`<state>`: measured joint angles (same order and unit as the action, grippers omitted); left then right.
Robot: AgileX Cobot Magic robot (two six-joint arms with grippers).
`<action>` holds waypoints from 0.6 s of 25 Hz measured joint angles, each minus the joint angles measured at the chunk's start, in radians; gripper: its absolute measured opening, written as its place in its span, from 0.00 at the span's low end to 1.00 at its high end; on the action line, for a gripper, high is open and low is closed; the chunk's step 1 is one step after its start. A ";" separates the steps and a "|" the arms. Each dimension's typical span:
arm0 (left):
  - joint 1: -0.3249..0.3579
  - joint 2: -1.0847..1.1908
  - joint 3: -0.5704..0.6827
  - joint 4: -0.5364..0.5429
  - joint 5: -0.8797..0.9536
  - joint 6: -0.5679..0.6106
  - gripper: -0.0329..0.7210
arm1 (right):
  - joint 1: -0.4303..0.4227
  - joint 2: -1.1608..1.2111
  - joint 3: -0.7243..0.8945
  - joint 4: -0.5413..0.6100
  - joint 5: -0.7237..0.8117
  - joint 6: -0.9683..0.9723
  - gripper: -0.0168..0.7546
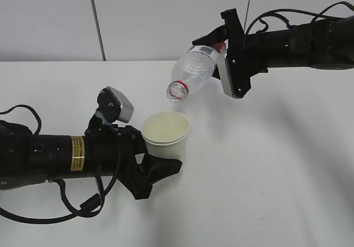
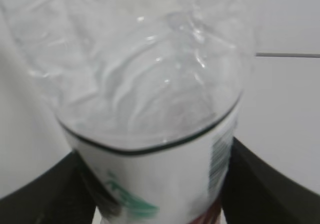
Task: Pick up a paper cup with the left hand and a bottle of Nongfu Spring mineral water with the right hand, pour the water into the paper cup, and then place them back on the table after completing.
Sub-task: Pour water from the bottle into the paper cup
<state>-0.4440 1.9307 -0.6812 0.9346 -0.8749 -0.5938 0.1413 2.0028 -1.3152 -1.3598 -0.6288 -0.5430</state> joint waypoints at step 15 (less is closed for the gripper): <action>0.000 0.000 0.000 0.013 -0.008 0.000 0.62 | 0.010 0.000 0.000 0.000 0.000 -0.074 0.64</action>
<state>-0.4440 1.9307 -0.6812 0.9475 -0.8828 -0.5938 0.1513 2.0028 -1.3152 -1.3598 -0.6288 -0.6171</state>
